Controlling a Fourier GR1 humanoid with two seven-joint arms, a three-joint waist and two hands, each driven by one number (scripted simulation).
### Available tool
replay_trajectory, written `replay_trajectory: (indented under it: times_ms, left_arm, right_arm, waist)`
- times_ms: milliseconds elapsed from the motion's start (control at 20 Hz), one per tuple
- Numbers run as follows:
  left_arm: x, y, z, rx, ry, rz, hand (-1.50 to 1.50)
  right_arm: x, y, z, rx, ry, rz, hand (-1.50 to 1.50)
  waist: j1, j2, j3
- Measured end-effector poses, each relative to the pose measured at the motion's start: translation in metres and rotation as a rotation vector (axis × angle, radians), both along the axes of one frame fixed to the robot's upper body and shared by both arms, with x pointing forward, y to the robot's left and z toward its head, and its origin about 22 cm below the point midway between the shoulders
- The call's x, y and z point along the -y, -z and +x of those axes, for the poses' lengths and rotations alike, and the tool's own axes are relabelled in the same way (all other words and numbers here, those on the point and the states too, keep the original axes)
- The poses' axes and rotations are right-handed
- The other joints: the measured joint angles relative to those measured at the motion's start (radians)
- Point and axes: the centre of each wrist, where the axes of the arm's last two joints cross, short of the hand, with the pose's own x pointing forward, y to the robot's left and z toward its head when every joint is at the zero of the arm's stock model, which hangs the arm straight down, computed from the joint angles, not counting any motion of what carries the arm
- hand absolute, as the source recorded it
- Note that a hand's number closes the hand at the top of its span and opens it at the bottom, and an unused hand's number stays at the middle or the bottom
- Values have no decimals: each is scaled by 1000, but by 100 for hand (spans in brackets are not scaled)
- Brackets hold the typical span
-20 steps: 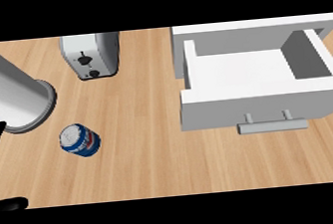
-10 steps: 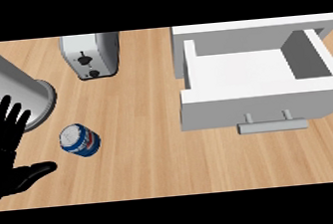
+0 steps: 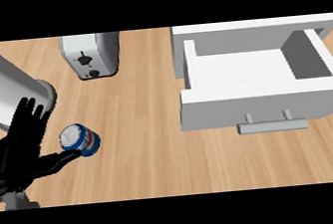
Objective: Pick up the can, place it into the drawer and close the drawer
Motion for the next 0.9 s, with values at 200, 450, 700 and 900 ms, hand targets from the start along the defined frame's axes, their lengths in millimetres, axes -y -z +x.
replay_trajectory:
  times_ms: [200, 450, 700, 900]
  left_arm:
    - [3, 22, 0, -11, -31, 12, -150]
    - [-10, 49, 0, -17, -75, 26, -150]
    - [-24, 75, -4, -31, -105, 36, -150]
    - [-32, 99, -8, -49, -118, 35, -150]
  right_arm:
    - [-1, -6, -9, 1, -3, 4, -150]
    - [-2, -2, -12, -5, -4, 2, -150]
    - [-2, -7, -11, -1, -1, 4, -150]
    - [0, -9, -16, 1, -2, -4, -150]
  waist:
    - [0, 0, 0]
    - [0, 0, 0]
    - [1, 0, 0]
    - [0, 0, 0]
